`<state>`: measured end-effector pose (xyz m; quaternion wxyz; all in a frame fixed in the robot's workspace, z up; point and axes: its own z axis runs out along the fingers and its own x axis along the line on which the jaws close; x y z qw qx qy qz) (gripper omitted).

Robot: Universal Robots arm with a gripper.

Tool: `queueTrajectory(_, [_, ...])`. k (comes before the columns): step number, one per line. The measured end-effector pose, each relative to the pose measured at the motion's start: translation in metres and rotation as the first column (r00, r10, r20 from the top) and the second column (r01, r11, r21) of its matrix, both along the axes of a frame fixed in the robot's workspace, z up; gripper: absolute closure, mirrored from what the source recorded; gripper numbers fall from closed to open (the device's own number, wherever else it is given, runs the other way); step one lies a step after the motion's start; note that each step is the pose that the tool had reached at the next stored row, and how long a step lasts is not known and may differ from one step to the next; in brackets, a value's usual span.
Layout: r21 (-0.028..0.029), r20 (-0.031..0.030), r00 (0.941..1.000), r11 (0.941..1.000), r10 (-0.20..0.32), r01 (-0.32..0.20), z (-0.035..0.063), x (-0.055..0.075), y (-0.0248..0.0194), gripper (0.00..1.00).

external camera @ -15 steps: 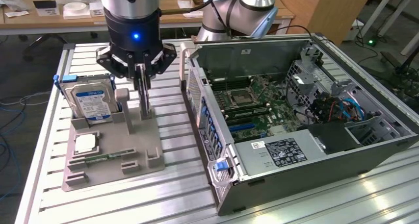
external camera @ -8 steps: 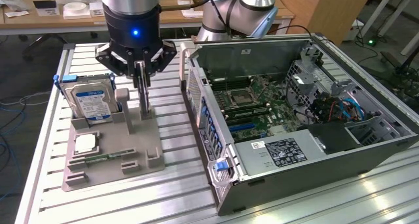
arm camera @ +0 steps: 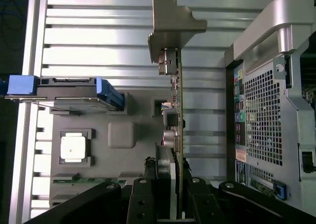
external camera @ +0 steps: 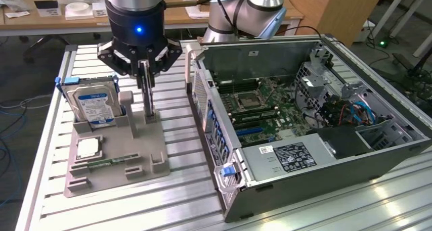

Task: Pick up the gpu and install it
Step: 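Pick up the gpu and move the gpu toward the slot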

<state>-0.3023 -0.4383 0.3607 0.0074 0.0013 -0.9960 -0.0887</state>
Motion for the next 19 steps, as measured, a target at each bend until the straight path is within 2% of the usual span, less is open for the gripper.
queueTrajectory(19, [0.0000,0.0000,1.0000,1.0000,0.000,0.000,0.0125,0.000,0.0000,0.72])
